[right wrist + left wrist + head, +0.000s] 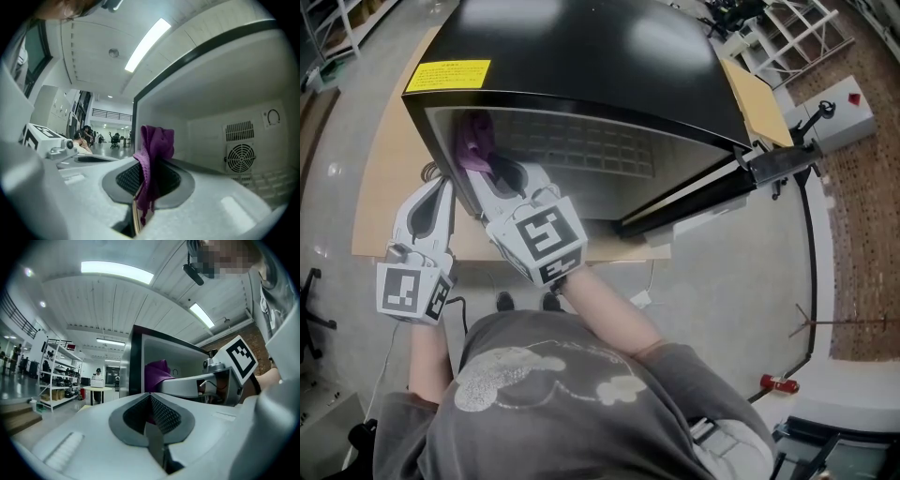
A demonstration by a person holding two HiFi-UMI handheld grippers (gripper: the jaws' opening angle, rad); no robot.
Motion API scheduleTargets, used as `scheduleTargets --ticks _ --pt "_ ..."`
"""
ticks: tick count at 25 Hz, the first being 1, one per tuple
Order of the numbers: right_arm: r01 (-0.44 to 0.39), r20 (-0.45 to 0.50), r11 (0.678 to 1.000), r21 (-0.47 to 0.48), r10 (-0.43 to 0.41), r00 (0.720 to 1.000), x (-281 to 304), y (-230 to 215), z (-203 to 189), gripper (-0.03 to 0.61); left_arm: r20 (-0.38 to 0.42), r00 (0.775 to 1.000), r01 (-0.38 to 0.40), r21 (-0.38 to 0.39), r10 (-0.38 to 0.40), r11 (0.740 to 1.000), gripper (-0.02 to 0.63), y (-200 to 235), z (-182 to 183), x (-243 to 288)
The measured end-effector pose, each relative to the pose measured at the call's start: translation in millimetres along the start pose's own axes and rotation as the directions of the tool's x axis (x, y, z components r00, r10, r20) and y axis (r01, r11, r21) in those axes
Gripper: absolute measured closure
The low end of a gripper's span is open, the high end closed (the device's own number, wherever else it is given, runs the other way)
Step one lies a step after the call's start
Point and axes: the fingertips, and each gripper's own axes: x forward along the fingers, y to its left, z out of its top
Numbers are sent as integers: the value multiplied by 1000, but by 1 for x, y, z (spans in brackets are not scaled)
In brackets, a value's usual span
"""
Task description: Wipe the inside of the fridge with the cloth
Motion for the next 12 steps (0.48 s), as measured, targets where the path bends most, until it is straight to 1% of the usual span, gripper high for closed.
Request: scheduleTargets --ticks 3,6,10,12 --pt "60 -71 998 13 -59 996 11 -21 -6 537 4 1000 2 -4 -2 1000 596 -3 1 1" --pt "71 -136 997 30 -67 988 21 -36 -12 537 8 1000 8 -6 -8 1000 597 -6 1 2" --pt "110 -230 994 -22 -112 967 30 -56 -23 537 11 1000 21 -9 -21 1000 597 -13 2 6" --pt "116 -272 992 -46 -124 954 32 -64 -29 537 9 1000 30 -8 -30 1000 595 -17 2 9"
